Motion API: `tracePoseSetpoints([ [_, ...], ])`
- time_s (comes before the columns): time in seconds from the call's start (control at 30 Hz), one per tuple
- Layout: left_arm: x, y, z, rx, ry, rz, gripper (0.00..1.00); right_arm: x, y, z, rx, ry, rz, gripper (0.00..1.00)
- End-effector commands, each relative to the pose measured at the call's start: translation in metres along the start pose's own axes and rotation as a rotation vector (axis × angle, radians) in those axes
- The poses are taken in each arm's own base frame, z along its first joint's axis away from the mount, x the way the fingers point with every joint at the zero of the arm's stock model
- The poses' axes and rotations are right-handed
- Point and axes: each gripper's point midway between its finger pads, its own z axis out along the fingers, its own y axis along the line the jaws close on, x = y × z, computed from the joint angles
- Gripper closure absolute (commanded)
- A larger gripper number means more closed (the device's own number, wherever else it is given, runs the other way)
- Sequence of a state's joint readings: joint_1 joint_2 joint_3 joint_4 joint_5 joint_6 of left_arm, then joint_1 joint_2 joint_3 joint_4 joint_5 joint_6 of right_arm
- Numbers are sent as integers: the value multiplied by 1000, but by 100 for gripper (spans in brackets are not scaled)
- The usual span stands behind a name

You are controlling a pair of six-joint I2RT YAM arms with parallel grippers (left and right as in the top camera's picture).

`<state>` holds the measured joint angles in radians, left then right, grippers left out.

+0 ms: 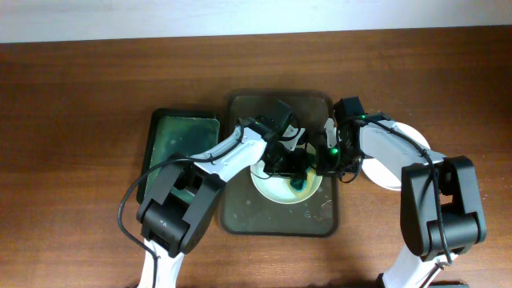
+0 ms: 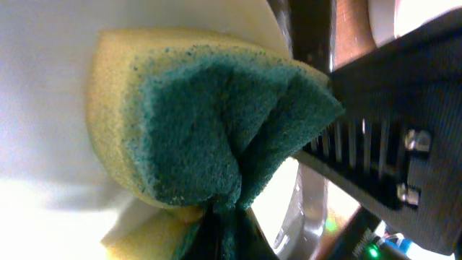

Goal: Clean dirty plates on tray and stack at the side
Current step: 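Scrub the last plate with the sponge in the left gripper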

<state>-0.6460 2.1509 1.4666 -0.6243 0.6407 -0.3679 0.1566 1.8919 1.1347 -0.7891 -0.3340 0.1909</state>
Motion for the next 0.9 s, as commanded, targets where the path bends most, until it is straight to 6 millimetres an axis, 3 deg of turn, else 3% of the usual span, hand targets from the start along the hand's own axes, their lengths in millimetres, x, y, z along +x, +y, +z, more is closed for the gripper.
tracePoseSetpoints([
  [0.0, 18, -11, 8, 75, 88, -4, 100, 4, -8, 10, 36, 24, 4, 96],
  [0.03, 17, 4, 3, 26, 83, -41, 100, 4, -8, 10, 36, 24, 4, 96],
  [0.07, 14, 40, -11, -127, 66, -119, 100, 4, -8, 10, 36, 24, 4, 96],
  [0.1, 13, 65, -23, -253, 52, -172, 100, 4, -8, 10, 36, 24, 4, 96],
  [0.17, 5, 118, -65, -565, -12, -260, 100, 4, -8, 10, 37, 23, 4, 96],
  [0.2, -2, 126, -78, -629, -43, -265, 100, 4, -8, 10, 37, 23, 4, 96],
  [0.3, -18, 127, -95, -698, -115, -276, 100, 4, -8, 10, 37, 23, 4, 96],
  [0.4, -21, 107, -95, -683, -108, -248, 100, 4, -8, 10, 37, 24, 4, 96],
  [0.47, -24, 88, -106, -678, -115, -230, 100, 4, -8, 10, 37, 24, 4, 96],
  [0.57, -29, 55, -140, -624, -172, -211, 100, 4, -8, 10, 37, 23, 4, 96],
  [0.67, -25, 38, -200, -623, -288, -184, 100, 4, -8, 10, 37, 24, 4, 96],
  [0.73, -11, 61, -260, -756, -371, -250, 100, 4, -8, 10, 37, 24, 4, 96],
  [0.8, 10, 103, -315, -874, -411, -383, 100, 4, -7, 10, 36, 23, 3, 96],
  [0.87, 23, 141, -329, -889, -396, -493, 100, 4, -7, 10, 36, 20, 2, 96],
])
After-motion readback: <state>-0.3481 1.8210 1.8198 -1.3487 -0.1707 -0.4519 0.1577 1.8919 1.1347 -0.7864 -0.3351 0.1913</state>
